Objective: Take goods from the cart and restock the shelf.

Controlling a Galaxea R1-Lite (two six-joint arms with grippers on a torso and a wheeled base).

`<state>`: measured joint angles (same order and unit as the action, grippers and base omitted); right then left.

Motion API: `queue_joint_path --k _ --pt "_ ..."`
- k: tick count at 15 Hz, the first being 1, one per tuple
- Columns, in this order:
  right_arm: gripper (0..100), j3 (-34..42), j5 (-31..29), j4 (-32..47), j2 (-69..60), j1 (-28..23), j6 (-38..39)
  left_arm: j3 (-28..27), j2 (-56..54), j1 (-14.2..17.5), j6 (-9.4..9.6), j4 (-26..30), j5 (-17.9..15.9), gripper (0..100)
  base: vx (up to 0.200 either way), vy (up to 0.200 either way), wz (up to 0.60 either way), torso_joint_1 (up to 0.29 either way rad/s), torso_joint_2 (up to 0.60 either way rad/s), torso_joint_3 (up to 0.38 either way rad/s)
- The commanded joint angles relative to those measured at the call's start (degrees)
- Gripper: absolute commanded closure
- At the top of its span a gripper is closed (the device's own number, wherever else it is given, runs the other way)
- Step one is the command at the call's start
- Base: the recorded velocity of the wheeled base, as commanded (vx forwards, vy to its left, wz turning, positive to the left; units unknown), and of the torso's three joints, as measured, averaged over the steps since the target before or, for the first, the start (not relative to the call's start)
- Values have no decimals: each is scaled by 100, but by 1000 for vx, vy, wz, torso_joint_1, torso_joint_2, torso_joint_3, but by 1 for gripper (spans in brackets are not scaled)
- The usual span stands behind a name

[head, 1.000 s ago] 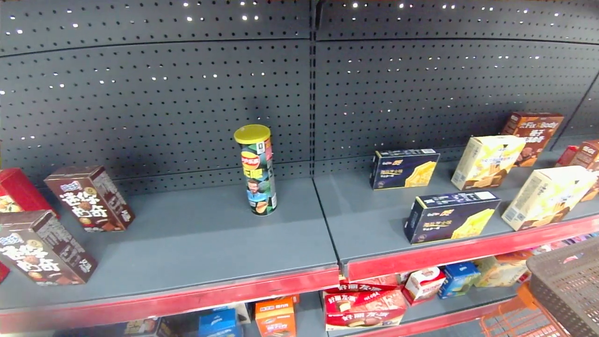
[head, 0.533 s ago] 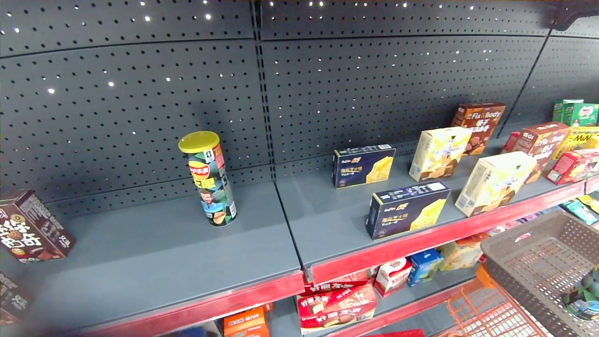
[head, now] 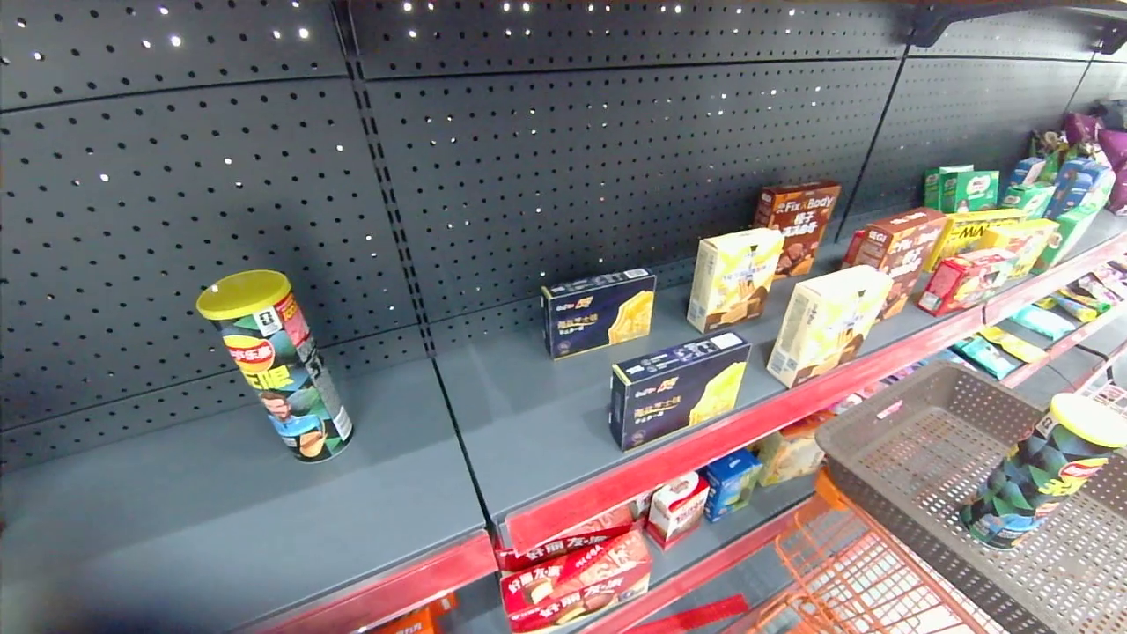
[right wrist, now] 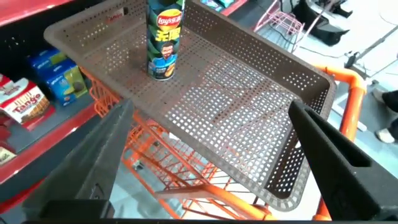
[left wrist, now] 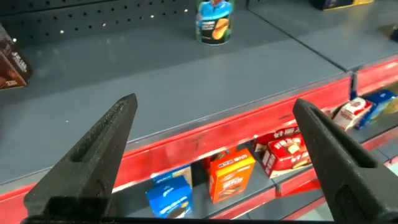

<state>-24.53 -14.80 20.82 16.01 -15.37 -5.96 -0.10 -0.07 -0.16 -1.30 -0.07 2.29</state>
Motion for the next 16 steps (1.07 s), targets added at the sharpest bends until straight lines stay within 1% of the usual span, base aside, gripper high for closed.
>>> queue_joint_path --k 1,4,7,14,16 --pt "0 1 -5 1 8 -1 -10 1 7 -2 -1 -1 -1 0 0 0 0 0 0 0" --pt "0 1 -5 1 8 -1 -10 1 7 -2 -1 -1 -1 0 0 0 0 0 0 0" --pt "0 1 -5 1 8 -1 -10 1 7 -2 -1 -1 -1 0 0 0 -600 2 1 4" --pt "0 1 21 -17 8 -1 -2 1 7 -2 -10 -1 8 0 0 0 0 0 0 0" --pt "0 88 232 -280 8 8 42 1 7 -2 -19 -1 17 0 0 0 0 0 0 0"
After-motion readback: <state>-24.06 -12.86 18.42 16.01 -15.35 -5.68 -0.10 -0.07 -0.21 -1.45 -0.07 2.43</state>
